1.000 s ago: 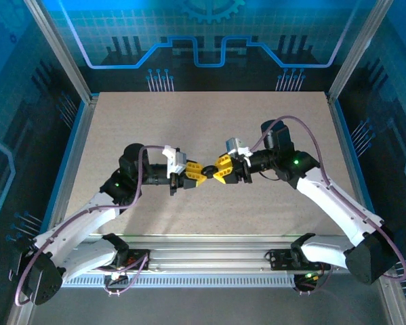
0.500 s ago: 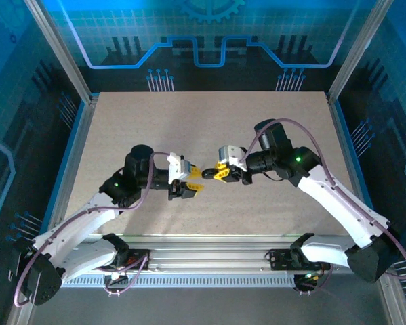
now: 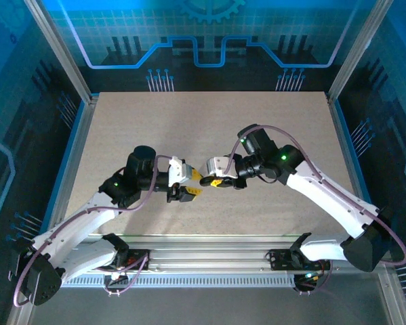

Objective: Insert the wireless bluetooth earbuds into the charging case

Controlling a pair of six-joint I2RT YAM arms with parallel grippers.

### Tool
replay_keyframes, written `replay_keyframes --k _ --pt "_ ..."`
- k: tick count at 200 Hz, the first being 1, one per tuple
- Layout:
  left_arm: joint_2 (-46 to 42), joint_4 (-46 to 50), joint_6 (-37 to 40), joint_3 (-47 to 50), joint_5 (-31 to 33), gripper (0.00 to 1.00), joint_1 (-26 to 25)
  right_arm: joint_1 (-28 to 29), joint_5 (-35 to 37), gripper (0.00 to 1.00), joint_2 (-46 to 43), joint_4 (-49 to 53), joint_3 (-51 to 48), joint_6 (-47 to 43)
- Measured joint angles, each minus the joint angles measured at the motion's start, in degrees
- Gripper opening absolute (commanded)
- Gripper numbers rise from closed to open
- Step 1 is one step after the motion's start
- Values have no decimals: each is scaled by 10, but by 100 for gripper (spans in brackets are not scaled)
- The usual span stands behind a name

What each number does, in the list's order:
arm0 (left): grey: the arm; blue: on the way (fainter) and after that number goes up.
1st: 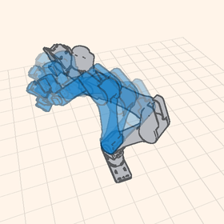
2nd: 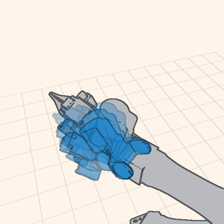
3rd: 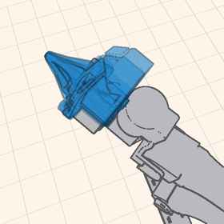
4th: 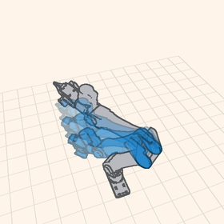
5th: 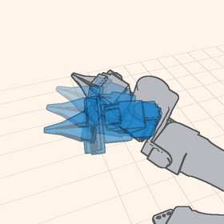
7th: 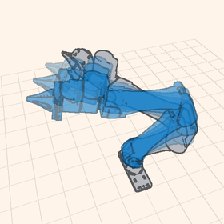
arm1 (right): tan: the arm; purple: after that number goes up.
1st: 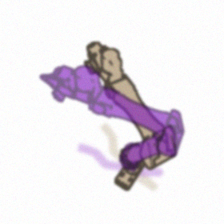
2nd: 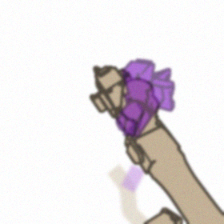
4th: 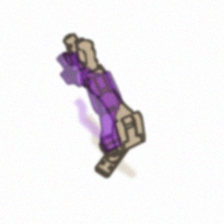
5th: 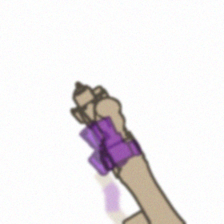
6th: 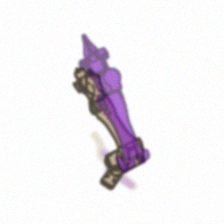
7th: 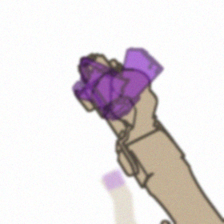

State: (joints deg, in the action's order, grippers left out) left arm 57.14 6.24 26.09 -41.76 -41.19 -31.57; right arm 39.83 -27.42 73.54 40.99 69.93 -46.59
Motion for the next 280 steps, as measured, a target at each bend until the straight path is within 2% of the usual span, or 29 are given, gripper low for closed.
replay_keyframes --k 124,189,252,266,280 --pt "0 0 0 0 0 39 -1 0 -48 11 13 1 18 0" --pt "-1 -12 -5 0 0 40 -2 0 -61 11 22 2 23 0" --pt "-3 -15 -6 0 1 20 -3 0 -64 11 22 2 26 5" --pt "-6 -13 -5 0 4 18 -3 0 -63 16 22 2 26 9" --pt "-7 -14 -5 0 5 17 -3 0 -62 34 22 0 26 19"
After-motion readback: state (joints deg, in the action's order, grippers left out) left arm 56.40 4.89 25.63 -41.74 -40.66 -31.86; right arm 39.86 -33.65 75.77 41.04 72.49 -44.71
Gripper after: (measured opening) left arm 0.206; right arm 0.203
